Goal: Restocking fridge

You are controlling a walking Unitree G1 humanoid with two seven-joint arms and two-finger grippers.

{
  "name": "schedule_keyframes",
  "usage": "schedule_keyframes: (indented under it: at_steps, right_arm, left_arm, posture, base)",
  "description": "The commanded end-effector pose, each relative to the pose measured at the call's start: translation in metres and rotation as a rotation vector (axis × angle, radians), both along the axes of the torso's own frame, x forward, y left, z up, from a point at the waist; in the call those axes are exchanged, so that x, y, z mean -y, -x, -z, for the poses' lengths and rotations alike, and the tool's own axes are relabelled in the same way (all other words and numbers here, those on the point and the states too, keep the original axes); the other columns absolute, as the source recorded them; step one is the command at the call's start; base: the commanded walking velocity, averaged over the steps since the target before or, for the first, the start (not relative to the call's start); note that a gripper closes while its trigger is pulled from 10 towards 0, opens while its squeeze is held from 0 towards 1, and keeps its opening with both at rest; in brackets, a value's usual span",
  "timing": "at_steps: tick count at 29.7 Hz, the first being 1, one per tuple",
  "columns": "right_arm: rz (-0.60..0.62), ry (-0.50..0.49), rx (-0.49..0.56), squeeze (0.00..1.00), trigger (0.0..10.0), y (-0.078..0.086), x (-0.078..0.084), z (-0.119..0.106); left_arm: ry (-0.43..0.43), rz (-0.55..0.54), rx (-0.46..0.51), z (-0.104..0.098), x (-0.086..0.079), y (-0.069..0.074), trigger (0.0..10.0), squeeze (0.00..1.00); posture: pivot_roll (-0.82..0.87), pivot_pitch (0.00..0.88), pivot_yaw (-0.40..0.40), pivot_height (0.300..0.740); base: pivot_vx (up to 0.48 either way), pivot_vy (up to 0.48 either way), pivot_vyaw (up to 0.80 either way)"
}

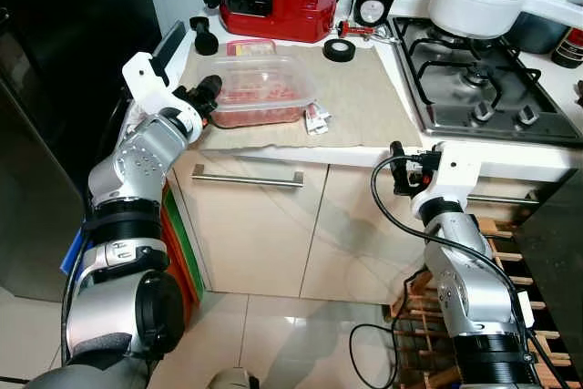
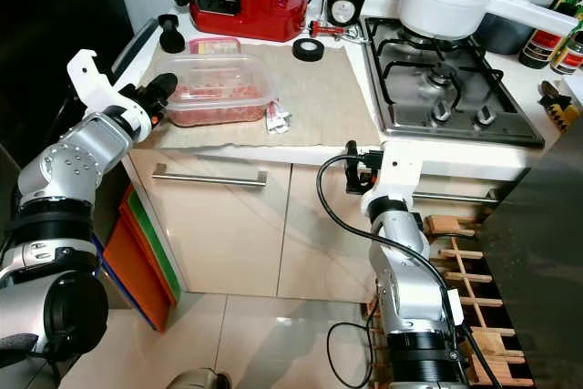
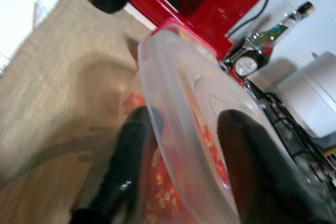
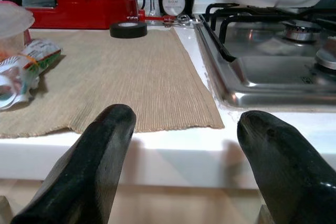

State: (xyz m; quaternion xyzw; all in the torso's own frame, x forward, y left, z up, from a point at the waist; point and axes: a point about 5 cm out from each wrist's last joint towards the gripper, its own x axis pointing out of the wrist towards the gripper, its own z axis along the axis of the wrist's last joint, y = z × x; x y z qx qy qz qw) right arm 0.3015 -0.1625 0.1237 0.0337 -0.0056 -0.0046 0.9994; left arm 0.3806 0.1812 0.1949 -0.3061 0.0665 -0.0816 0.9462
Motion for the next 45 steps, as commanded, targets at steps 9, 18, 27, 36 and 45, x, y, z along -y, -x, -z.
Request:
schedule_keyframes:
  at_steps: [9,18,27,36,45]
  right_arm:
    - [0.009,-0.003,0.004,0.02,10.0,-0.001,0.002,0.0]
    - [0.011,0.0,0.002,0.03,10.0,-0.002,0.003,0.0]
    - [0.011,0.002,0.0,0.03,10.0,-0.001,0.003,0.001]
    - [0.019,0.004,0.03,0.03,10.0,0.001,0.007,-0.003]
    - [0.006,0.006,0.028,0.03,10.0,-0.002,0.003,-0.001]
  left_arm:
    - [0.042,0.011,0.107,-0.015,0.002,0.003,0.0,0.0]
    - [0.155,-0.014,0.244,-0.036,-0.002,0.008,0.0,0.0]
    - [0.02,0.006,0.303,-0.032,0.0,0.019,0.0,0.0]
    - [-0.298,-0.073,0.396,-0.031,-0.01,0.039,0.0,0.0]
    - [-0.407,-0.052,0.384,-0.019,0.005,0.043,0.0,0.0]
  posture:
    - [0.13,0.0,-0.017,0.74]
    - [0.13,0.0,-0.018,0.74]
    - [0.13,0.0,-0.019,0.74]
    - [0.14,0.0,-0.026,0.74]
    - [0.15,0.0,-0.029,0.74]
  base:
    - [0.0,0.0,0.0]
    - [0.0,0.0,0.0]
    - [0.0,0.0,0.0]
    - [0.0,0.0,0.0]
    - [0.0,0.0,0.0]
